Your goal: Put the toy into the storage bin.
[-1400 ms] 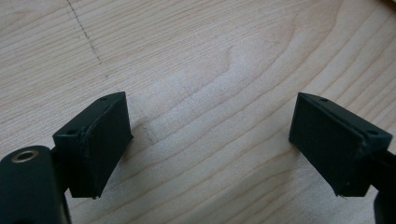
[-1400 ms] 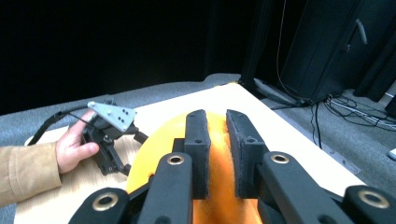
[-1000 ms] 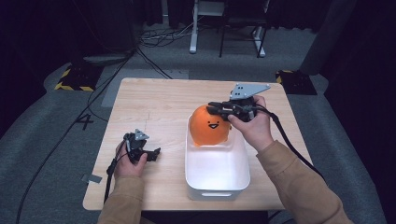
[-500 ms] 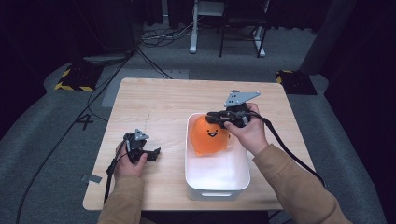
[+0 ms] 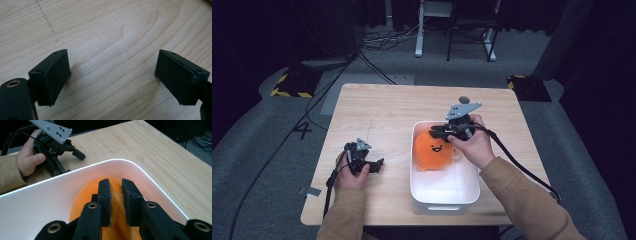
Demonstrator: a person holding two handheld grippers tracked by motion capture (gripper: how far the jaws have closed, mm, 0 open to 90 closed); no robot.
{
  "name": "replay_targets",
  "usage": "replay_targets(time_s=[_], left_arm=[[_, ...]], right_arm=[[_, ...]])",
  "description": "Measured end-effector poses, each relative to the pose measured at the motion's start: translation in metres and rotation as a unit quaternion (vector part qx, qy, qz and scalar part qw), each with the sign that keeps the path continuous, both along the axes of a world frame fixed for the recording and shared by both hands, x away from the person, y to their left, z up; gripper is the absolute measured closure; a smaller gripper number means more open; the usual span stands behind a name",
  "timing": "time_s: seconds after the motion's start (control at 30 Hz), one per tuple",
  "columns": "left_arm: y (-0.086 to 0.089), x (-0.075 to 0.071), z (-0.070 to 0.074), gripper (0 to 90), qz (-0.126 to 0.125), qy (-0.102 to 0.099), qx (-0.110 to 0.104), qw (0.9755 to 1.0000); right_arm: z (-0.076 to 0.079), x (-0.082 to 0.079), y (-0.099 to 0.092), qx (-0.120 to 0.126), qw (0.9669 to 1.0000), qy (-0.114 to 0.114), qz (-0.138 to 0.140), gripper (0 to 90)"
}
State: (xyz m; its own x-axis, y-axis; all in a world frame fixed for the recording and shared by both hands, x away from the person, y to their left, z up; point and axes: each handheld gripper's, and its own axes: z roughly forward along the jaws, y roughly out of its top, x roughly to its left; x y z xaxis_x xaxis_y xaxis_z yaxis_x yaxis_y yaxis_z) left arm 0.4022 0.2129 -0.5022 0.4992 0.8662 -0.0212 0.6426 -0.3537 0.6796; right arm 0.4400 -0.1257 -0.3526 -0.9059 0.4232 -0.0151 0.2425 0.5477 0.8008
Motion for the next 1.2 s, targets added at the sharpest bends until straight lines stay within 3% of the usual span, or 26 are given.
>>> replay_targets(time_s=[0.2, 0.5, 0.97, 1.2], left_arm=[[0.000, 0.000, 0.000, 13.1, 0.000, 0.000, 0.000, 1.0000], [0.000, 0.000, 0.000, 13.1, 0.000, -0.001, 0.000, 1.0000], [0.000, 0.000, 0.000, 13.2, 0.000, 0.000, 0.000, 1.0000], [0.000, 0.000, 0.000, 13.1, 0.000, 0.000, -0.001, 1.0000]], right_arm=[[-0.002, 0.001, 0.006, -0.012, 0.9999, 0.008, 0.000, 78.0], [-0.006, 0.003, 0.013, -0.054, 0.9983, 0.022, 0.001, 76.7], [-0.003, 0.006, 0.007, -0.057, 0.9971, 0.049, -0.009, 73.0], [-0.003, 0.006, 0.001, -0.050, 0.9973, 0.051, -0.018, 66.6]])
